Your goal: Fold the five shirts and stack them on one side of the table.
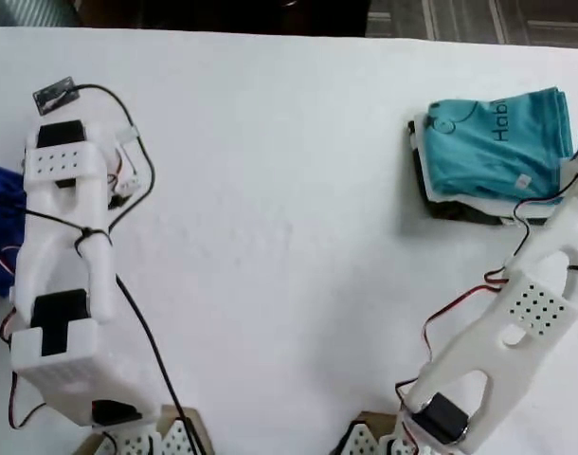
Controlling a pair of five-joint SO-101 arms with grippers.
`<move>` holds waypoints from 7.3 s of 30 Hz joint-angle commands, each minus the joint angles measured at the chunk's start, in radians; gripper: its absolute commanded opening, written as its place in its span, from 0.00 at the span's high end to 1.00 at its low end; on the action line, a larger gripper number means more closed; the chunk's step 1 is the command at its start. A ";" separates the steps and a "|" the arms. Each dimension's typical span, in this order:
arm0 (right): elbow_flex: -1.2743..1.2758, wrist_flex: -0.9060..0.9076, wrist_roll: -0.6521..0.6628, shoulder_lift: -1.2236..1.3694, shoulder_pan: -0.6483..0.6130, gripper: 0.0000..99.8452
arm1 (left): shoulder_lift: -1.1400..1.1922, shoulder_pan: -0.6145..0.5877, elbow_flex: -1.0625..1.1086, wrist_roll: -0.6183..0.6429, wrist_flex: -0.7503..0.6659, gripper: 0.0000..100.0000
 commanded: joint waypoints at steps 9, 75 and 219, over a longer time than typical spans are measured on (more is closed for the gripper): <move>-0.298 0.278 -0.141 -0.145 -0.070 0.98 | -0.173 -0.040 -0.136 -0.098 0.224 0.97; 1.186 0.343 -0.066 -1.296 -0.616 0.98 | -0.110 -0.539 -0.125 -0.459 -0.061 0.97; 2.857 -0.785 -0.074 -2.025 -0.475 0.87 | -0.724 0.436 0.320 -0.381 -0.072 0.80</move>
